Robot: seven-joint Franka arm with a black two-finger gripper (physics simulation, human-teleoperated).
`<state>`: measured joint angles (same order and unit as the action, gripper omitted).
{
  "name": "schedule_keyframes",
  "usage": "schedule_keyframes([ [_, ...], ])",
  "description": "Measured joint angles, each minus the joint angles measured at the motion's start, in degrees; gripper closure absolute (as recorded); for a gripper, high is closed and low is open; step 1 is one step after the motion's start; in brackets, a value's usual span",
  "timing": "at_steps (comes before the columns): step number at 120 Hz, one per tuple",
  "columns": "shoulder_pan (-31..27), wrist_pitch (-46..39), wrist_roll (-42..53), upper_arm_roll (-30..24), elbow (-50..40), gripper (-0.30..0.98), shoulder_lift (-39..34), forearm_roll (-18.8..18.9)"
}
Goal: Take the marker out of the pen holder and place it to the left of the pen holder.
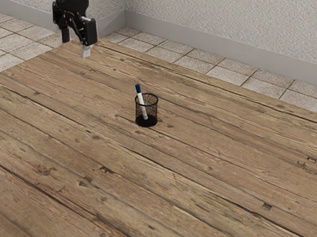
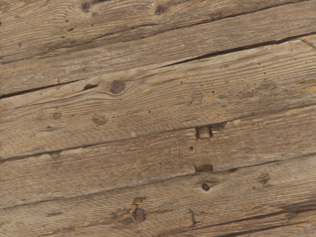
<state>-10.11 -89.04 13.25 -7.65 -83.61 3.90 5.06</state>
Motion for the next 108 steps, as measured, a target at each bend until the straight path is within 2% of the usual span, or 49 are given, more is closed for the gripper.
schedule_keyframes([
  [29,-0.22,-1.65,0.94,-0.03,1.41,0.00,2.05,-0.22],
  [37,-0.20,-2.18,1.12,-0.28,8.90,0.00,8.60,-0.39],
  [54,-0.16,0.30,1.87,-0.30,37.54,0.00,31.50,-0.30],
  [69,-0.18,2.33,2.35,-0.28,54.95,0.00,46.71,-0.08],
  [82,-0.08,0.70,2.71,-0.38,59.22,0.00,52.76,-0.01],
  [108,-0.22,-8.07,3.33,-0.86,59.93,0.00,59.32,-1.71],
])
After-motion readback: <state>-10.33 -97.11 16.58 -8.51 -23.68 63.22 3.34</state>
